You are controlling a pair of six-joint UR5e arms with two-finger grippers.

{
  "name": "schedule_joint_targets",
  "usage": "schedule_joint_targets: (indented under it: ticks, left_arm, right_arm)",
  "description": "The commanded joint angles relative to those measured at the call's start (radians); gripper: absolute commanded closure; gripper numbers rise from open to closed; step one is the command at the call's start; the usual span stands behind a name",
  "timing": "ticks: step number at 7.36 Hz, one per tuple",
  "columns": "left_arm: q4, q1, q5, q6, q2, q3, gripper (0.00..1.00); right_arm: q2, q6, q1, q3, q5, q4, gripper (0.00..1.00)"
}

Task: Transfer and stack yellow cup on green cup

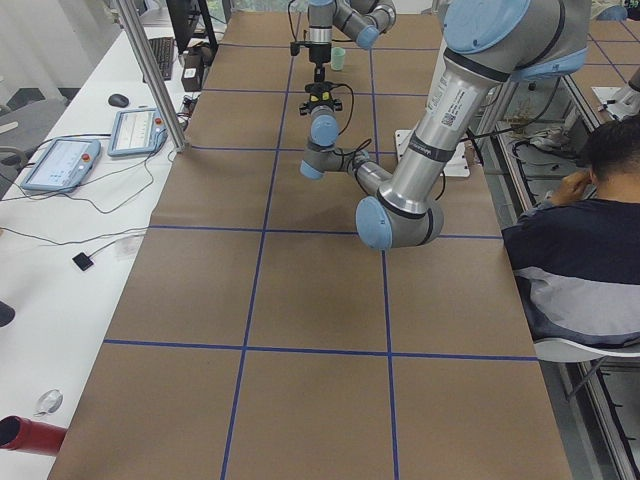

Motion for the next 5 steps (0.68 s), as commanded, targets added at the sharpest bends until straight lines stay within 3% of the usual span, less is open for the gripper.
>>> schedule_joint_targets:
  ticks: [1,2,3,5]
  left_arm:
    - [0.001,0.012,-0.002,-0.004,-0.011,-0.003,0.33]
    - [0.001,0.012,-0.001,-0.011,-0.017,-0.008,0.11]
    - [0.002,0.012,0.002,-0.014,-0.024,-0.008,0.01]
    - [0.005,0.01,0.06,-0.013,-0.027,-0.005,0.01]
  right_arm:
    - [0.003,0.0,0.002,-0.001,-0.002,0.0,1.0]
    - [-0.003,0.0,0.005,-0.001,-0.009,0.0,1.0]
    - [-0.011,0.002,0.011,-0.001,-0.012,0.0,1.0]
    - [-0.031,0.0,0.032,0.007,-0.009,0.0,1.0]
